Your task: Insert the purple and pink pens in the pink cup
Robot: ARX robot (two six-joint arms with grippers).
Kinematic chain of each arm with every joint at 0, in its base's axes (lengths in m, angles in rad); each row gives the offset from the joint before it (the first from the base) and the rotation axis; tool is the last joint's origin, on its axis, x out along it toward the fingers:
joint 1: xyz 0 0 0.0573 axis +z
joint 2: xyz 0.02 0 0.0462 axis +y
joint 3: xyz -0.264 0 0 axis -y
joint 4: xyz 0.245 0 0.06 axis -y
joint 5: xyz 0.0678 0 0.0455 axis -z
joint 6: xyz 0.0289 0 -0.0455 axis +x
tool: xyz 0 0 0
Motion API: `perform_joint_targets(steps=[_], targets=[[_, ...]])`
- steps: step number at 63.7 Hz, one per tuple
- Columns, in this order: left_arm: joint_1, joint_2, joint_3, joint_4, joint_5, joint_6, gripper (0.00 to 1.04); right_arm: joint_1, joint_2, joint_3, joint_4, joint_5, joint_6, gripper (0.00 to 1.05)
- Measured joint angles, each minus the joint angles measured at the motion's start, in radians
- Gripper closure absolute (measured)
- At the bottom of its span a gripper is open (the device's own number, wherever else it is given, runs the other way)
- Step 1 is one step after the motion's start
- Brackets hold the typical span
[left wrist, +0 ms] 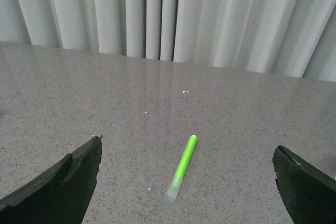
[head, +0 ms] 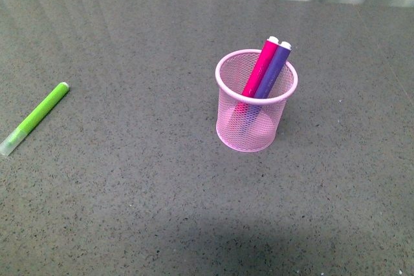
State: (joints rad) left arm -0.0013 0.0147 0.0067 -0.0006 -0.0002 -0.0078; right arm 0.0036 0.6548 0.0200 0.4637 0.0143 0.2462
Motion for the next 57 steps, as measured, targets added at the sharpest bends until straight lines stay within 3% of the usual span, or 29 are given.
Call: perform_joint_targets(steps=[7,25,57], targets=[[0.0,0.0,0.0,0.0,0.001,0.0,0.08,-0.002,-0.08,-0.001,0.102,-0.013,-0.15,0.5],[0.0,0.0,0.0,0.0,0.0,0.0,0.08,-0.003,-0.242,-0.001,-0.051,-0.014,-0.231,1.01],[0.0,0.0,0.0,0.0,0.0,0.0,0.08,-0.003,-0.442,-0.001,-0.249,-0.014,-0.24,1.02]])
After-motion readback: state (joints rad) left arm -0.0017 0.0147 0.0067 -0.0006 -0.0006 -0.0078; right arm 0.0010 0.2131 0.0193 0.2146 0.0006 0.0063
